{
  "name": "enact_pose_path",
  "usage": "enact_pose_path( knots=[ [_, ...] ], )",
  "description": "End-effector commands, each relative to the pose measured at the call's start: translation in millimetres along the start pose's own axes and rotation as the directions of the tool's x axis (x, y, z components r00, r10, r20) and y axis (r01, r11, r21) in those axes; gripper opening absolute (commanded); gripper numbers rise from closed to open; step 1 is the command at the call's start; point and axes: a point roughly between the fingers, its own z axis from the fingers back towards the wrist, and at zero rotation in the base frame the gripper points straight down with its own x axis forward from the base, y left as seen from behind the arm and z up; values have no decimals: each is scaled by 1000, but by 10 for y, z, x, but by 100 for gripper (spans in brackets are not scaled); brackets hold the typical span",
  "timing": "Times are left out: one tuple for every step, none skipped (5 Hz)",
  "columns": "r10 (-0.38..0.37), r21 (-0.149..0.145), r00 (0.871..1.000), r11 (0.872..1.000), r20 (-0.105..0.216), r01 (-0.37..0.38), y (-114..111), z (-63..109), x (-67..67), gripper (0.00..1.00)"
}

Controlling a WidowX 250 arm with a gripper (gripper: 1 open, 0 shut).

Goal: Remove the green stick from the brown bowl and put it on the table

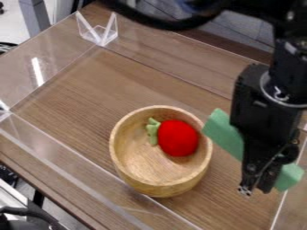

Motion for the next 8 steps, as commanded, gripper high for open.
enact_pose_path(
  knots=[
    [13,-46,1000,999,-12,-14,43,348,-137,0],
    [46,-57,999,997,-4,-46,112,516,-147,0],
    [62,-55,998,997,-1,-62,121,485,-150,0],
    [30,-51,1000,998,0,-30,118,372,-145,0],
    [-9,-47,1000,999,1,9,125,233,-116,0],
    [37,-55,999,998,13,-36,160,47,-101,0],
    [92,-59,996,994,19,-91,159,-77,-113,0],
    [119,-61,993,991,21,-117,176,-182,-106,0]
  ],
)
